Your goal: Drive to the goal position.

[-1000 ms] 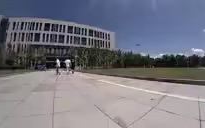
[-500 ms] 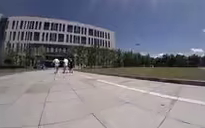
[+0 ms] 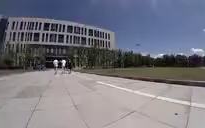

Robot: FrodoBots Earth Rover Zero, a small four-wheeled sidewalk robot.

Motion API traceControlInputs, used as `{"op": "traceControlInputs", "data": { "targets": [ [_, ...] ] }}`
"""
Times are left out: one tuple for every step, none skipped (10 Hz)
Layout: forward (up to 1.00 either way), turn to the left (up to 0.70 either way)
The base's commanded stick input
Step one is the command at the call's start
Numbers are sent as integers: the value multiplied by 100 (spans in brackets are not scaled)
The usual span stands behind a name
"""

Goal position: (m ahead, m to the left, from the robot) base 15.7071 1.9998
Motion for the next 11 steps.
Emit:
{"op": "traceControlInputs", "data": {
  "targets": [
    [70, 4],
    [70, 31],
    [70, 35],
    [70, 35],
    [70, 35],
    [70, 32],
    [70, 5],
    [70, 2],
    [70, 2],
    [70, 1],
    [70, 1]
  ]
}}
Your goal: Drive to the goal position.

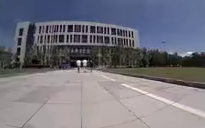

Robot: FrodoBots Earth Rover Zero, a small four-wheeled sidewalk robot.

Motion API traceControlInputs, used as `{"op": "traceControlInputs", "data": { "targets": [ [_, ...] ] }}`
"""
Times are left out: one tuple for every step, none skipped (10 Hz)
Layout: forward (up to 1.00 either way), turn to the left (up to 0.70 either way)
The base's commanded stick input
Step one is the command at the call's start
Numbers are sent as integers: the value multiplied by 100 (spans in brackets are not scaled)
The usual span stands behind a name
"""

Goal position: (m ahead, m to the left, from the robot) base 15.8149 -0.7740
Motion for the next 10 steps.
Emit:
{"op": "traceControlInputs", "data": {
  "targets": [
    [70, 0],
    [70, 2],
    [70, 12],
    [70, 22],
    [70, 32],
    [70, 15],
    [70, 2],
    [70, 1],
    [70, 0],
    [70, 0]
  ]
}}
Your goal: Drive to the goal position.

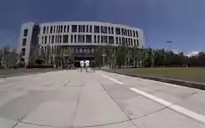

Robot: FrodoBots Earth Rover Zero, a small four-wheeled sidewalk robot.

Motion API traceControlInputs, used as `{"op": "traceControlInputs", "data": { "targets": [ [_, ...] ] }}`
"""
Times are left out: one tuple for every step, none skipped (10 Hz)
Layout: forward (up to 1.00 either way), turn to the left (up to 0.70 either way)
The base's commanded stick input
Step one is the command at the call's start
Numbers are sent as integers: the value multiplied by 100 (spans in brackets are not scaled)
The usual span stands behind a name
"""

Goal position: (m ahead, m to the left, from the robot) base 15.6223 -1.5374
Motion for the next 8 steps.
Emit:
{"op": "traceControlInputs", "data": {
  "targets": [
    [70, 0],
    [70, 0],
    [70, 0],
    [70, 0],
    [70, 0],
    [70, 0],
    [70, 0],
    [70, 0]
  ]
}}
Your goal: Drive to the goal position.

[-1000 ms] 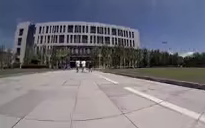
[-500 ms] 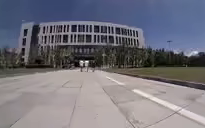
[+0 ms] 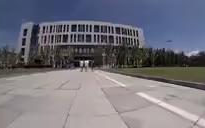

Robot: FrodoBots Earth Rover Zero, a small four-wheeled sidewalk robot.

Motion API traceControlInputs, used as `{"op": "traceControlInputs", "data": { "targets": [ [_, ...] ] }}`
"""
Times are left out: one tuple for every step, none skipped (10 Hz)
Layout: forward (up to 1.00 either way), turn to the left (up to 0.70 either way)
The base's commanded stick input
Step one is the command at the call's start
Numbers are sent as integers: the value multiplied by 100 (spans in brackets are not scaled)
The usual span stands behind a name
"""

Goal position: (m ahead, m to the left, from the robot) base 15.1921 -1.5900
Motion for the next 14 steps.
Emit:
{"op": "traceControlInputs", "data": {
  "targets": [
    [70, 0],
    [70, 0],
    [70, 0],
    [70, 0],
    [70, 4],
    [70, 17],
    [70, 31],
    [70, 33],
    [70, 8],
    [70, 6],
    [70, 5],
    [70, 3],
    [70, 3],
    [70, 3]
  ]
}}
